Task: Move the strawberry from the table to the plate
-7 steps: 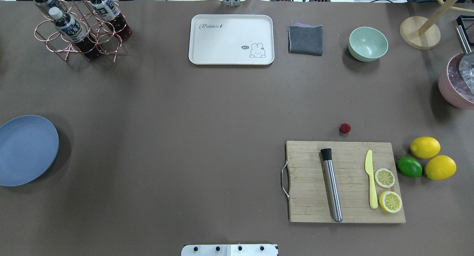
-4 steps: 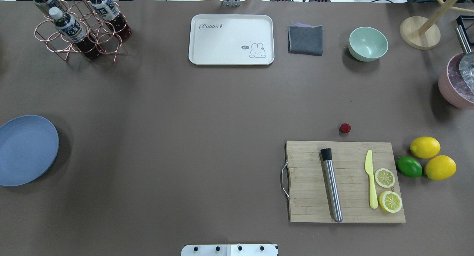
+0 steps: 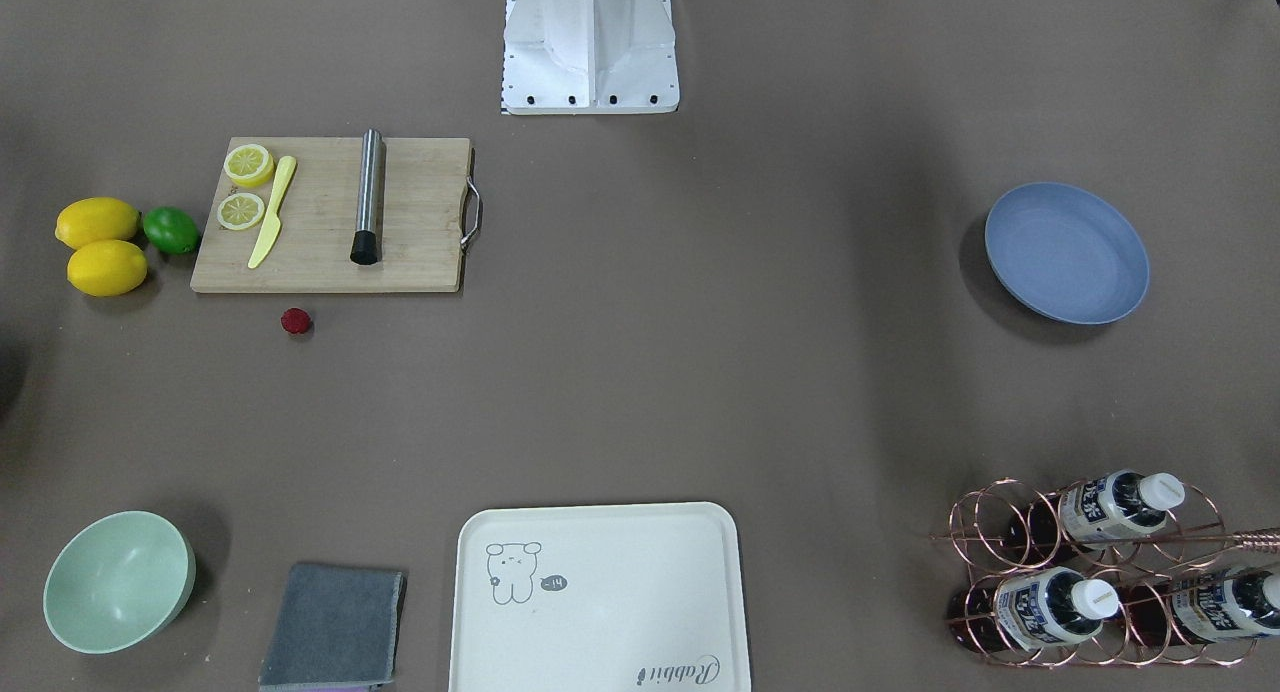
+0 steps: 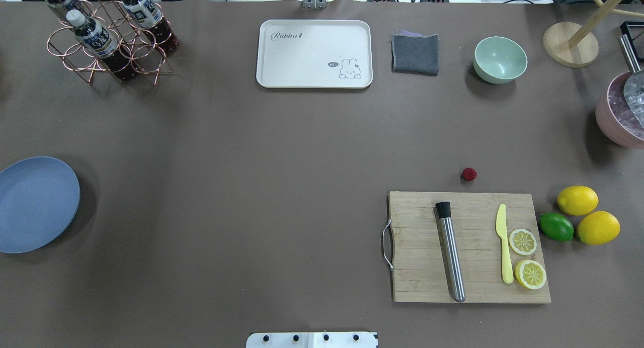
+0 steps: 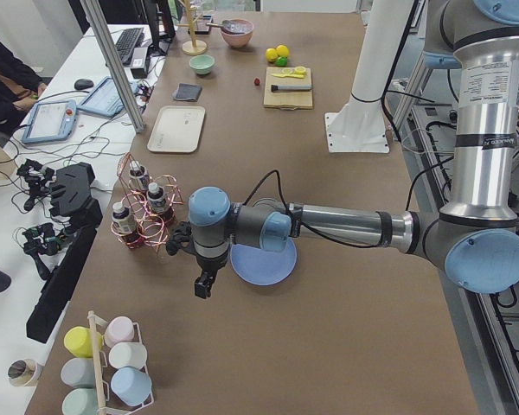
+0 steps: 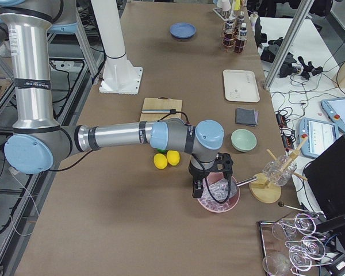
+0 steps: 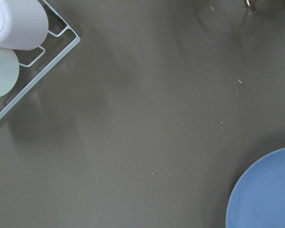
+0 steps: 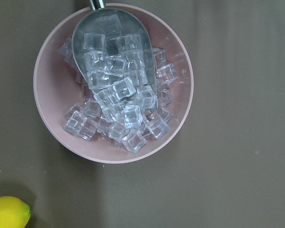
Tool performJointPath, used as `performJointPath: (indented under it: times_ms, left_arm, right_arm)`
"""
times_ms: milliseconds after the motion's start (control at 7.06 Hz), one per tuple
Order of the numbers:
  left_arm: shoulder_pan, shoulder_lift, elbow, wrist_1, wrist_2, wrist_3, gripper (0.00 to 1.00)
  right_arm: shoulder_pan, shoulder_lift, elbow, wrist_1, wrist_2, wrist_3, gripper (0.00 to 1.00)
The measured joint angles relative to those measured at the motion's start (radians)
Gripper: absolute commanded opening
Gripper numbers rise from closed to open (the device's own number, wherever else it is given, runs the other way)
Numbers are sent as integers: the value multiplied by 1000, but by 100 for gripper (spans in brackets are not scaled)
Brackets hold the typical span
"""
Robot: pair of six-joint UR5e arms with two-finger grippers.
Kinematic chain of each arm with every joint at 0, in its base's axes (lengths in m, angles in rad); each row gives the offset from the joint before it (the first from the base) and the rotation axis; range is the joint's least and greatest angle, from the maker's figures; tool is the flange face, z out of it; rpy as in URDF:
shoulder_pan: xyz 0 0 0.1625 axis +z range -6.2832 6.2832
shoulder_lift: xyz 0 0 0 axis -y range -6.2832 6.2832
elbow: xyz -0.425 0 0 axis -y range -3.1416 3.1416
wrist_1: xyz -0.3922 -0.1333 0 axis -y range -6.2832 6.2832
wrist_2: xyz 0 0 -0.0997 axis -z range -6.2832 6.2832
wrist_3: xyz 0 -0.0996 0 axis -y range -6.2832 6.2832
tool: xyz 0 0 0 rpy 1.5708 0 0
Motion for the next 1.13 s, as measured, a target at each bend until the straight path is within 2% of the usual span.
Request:
performJointPath:
  times_ms: [1133]
  left_arm:
    - [-1,-26,-4,-1,1,0,98]
  right_arm:
    - [0,-6,8,0,1,0,100]
